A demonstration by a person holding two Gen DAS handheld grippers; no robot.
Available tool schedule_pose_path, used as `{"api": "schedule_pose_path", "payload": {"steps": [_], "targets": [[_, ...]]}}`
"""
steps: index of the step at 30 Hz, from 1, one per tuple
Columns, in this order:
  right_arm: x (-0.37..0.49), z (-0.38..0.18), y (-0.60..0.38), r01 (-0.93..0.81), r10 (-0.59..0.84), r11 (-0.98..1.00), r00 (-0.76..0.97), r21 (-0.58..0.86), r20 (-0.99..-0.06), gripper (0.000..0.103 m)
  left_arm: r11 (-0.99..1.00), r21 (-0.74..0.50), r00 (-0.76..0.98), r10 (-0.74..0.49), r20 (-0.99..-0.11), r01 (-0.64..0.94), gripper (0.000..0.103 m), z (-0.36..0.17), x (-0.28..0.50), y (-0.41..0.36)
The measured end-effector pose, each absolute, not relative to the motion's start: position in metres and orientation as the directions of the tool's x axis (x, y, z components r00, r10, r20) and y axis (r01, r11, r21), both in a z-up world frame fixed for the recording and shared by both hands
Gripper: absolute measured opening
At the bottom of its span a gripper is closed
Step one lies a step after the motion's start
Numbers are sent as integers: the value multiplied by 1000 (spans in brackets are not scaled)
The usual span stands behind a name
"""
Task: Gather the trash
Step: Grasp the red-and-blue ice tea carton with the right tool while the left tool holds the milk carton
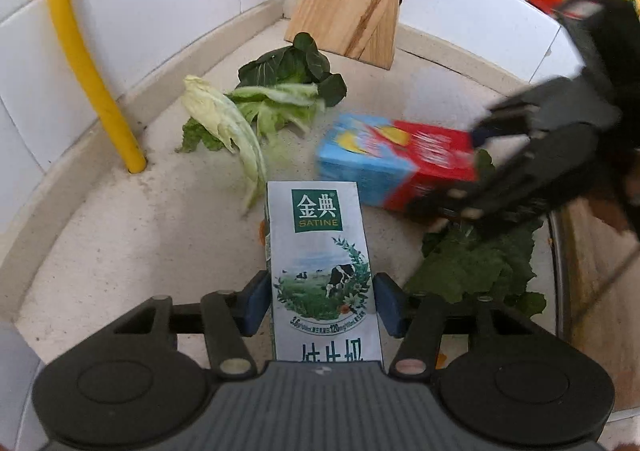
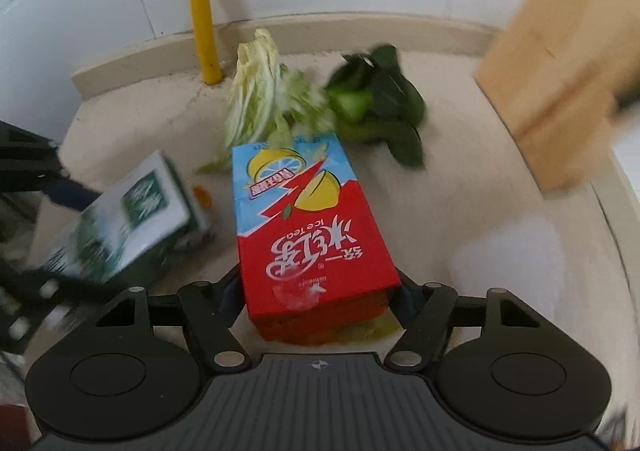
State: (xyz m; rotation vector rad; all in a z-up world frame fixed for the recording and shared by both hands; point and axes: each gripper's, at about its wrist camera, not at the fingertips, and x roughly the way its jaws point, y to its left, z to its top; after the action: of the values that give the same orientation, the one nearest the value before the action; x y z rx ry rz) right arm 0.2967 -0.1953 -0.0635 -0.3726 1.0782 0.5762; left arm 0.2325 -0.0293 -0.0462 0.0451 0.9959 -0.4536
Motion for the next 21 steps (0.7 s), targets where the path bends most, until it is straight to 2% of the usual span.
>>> {"api": "schedule_pose_path", "payload": {"steps": [4, 5, 6, 7, 11, 21], "targets": [[275, -54, -216, -552, 261, 833, 330, 39, -907, 76, 908, -152, 435, -328, -839, 391, 54, -50, 237, -33], [272, -52, -219, -553, 267, 832, 337, 40, -903, 79, 907, -156, 427, -329, -842, 392, 57, -49, 237, -34], [272, -51, -219, -561, 270, 827, 340, 35, -901, 91, 906, -160, 423, -333, -843, 393, 60, -48, 236, -33], [272, -50, -220, -571, 268, 820, 347, 24, -899, 95, 905, -161, 427, -334, -840, 393, 65, -47, 234, -33], [280, -46, -213, -611, 275, 792, 382, -18, -882, 102, 924, -111, 461, -284, -841, 366, 69, -46, 231, -34], [307, -71, -187, -659, 212, 744, 391, -112, -895, 100, 951, -40, 505, -199, -840, 308, 69, -58, 230, -50]]}}
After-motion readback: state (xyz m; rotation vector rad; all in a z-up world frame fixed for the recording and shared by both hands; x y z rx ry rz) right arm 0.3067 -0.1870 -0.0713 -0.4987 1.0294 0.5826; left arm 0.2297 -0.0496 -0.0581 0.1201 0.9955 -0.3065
